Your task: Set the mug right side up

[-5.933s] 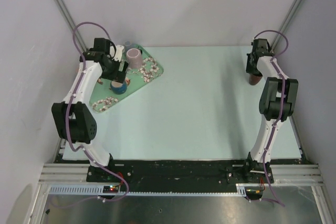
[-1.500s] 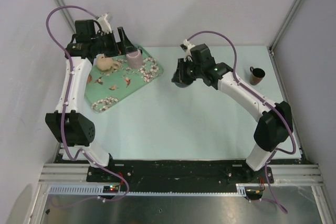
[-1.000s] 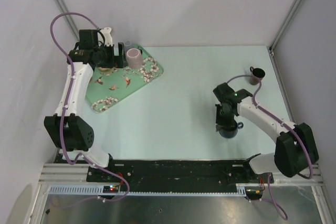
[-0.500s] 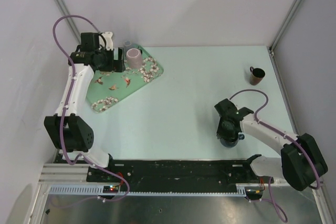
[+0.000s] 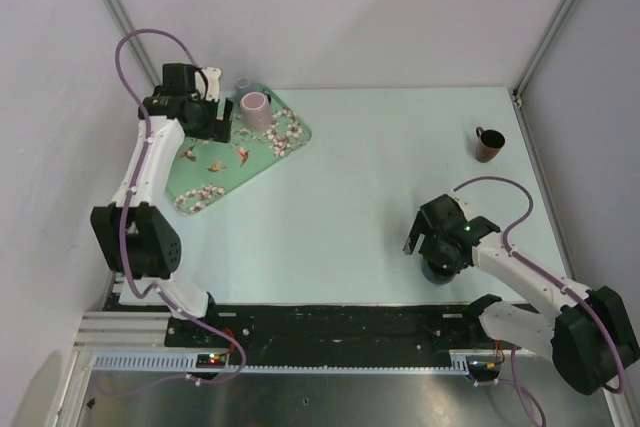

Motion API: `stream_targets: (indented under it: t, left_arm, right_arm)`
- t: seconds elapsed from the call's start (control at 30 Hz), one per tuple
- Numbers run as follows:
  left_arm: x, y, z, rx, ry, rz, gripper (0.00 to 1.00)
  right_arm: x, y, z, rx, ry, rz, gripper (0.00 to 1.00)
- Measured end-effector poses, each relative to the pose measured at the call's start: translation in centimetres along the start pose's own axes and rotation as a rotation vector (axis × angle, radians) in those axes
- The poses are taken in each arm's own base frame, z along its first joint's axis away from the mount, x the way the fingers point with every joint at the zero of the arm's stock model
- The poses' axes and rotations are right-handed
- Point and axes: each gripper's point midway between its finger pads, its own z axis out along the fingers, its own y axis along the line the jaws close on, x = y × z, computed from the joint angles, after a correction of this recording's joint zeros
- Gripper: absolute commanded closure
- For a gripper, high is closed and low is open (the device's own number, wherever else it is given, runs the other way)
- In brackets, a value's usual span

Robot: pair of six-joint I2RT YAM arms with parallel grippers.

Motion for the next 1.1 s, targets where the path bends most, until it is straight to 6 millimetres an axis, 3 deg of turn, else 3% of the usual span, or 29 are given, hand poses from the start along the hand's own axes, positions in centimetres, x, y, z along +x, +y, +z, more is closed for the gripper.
stream_targets:
  t: [0.17, 0.4, 0.53, 0.67, 0.87, 0.97, 1.1]
  left_arm:
    - [-1.4, 1.2, 3.1, -0.006, 0.026, 0.170, 0.07]
    - [-2.7, 2.1, 6.9, 0.096, 0.021, 0.728, 0.11]
    - [-3.6, 3.1, 10.0, 0.154, -0.001, 0.978, 0.13]
    - [-4.4, 4.5, 13.1, 0.181, -0.024, 1.118, 0.14]
    - [-4.5, 5.9, 17.9, 0.200, -0.017, 1.193, 0.17]
    - [-4.6, 6.0, 20.3, 0.207, -0.024, 1.202, 0.18]
    - [-3.6, 5.8, 22.1, 0.235, -0.013, 1.213, 0.26]
  right_arm:
    - [-1.2, 0.8, -2.2, -0.030, -0.033, -0.028, 0.01]
    - [-5.0, 6.0, -6.8, -0.245, -0.128, -0.159, 0.01]
    - [-6.3, 7.8, -8.3, -0.341, -0.162, -0.194, 0.01]
    - [-6.8, 8.8, -8.6, -0.393, -0.162, -0.205, 0.01]
    - [-6.7, 9.9, -7.9, -0.401, -0.117, -0.224, 0.01]
    - [-6.6, 10.3, -7.6, -0.401, -0.103, -0.230, 0.01]
    - [-6.7, 10.7, -7.6, -0.402, -0.093, -0.234, 0.01]
